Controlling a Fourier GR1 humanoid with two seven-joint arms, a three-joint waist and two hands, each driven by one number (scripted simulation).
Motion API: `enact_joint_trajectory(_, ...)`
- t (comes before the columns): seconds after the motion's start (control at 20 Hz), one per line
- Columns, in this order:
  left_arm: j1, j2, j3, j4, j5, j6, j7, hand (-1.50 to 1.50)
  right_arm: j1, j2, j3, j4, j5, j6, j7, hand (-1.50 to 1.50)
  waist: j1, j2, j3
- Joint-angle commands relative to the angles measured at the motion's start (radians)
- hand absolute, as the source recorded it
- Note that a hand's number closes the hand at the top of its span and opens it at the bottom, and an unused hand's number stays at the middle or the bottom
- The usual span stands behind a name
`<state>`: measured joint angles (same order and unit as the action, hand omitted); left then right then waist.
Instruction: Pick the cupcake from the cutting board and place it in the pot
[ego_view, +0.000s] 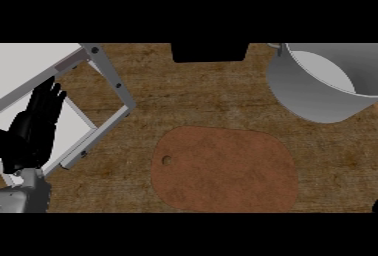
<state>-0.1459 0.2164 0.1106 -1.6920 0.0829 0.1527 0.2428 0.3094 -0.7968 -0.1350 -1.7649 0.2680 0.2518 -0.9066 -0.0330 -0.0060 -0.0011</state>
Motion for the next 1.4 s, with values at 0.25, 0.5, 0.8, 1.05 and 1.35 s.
enact_joint_trajectory(0.25, -0.026, 0.024, 0.005, -0.020, 0.028, -0.051, 0.037, 0.00, -0.194, -0.079, -0.231, 0.201, -0.313, 0.179, 0.135, 1.50, 0.040, 0.006, 0.001)
enact_joint_trajectory(0.5, -0.068, -0.025, -0.005, 0.073, -0.017, -0.006, -0.034, 0.00, -0.370, -0.107, -0.183, 0.294, -0.367, 0.242, 0.288, 1.50, 0.045, 0.009, 0.001)
enact_joint_trajectory(0.8, -0.082, -0.053, -0.048, 0.064, -0.049, 0.006, -0.011, 0.00, -0.642, -0.055, -0.076, 0.540, -0.307, 0.237, 0.351, 1.50, 0.054, 0.011, 0.001)
enact_joint_trajectory(1.05, -0.034, -0.028, -0.012, 0.056, -0.007, -0.045, -0.046, 0.00, -0.843, 0.004, -0.047, 0.767, -0.294, 0.269, 0.372, 1.50, 0.071, 0.013, 0.001)
enact_joint_trajectory(1.35, -0.106, -0.029, -0.017, 0.093, -0.018, -0.038, -0.040, 0.00, -0.871, 0.054, 0.017, 0.838, 0.086, -0.240, 0.183, 1.50, 0.082, 0.024, 0.003)
